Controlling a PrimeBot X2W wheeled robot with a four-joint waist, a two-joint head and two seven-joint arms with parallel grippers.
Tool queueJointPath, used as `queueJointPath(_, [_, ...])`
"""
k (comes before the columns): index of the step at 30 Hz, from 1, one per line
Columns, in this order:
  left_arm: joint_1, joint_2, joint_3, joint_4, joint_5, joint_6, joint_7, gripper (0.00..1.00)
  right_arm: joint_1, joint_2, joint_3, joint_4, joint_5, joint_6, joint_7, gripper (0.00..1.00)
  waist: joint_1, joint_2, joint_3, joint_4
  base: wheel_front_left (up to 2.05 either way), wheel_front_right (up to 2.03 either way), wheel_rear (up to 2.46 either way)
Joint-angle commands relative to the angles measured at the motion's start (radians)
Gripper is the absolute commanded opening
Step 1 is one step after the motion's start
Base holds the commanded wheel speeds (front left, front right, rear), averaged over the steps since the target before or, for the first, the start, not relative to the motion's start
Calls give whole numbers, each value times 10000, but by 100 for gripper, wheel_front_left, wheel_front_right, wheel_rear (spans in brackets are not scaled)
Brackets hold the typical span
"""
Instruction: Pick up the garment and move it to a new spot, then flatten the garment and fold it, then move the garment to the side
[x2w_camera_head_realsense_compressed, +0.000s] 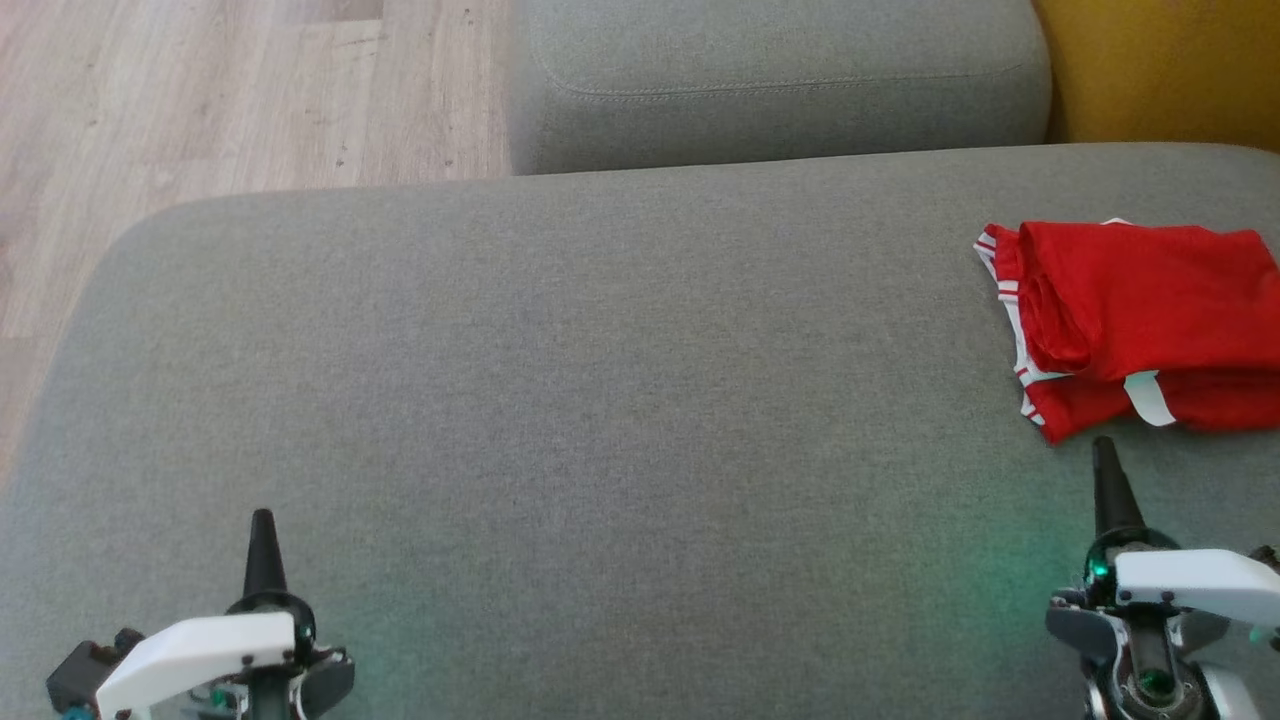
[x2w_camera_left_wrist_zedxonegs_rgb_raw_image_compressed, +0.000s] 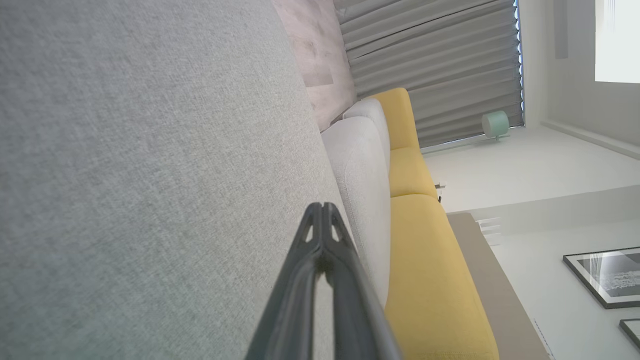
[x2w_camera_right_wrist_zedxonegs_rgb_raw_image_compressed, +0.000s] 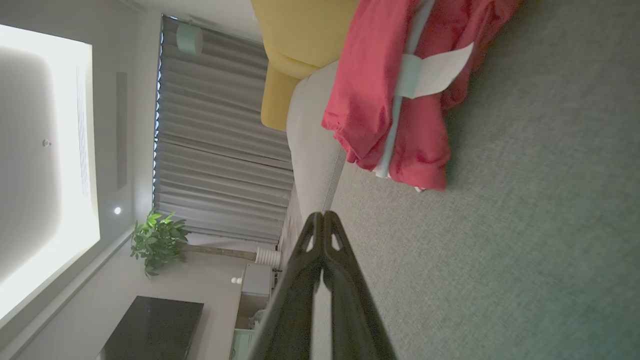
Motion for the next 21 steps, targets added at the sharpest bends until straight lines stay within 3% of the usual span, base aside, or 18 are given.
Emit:
queueJointPath(1, [-571, 62, 391, -398, -316, -92, 84, 0, -533, -50, 91, -436, 389, -13, 97, 0, 0, -1, 2, -4, 0, 0, 0])
queueJointPath(21, [-679, 74, 689, -539, -2211, -224, 643, 0, -557, -60, -164, -730, 2497, -16, 642, 0, 0, -1, 23, -42, 0, 0, 0])
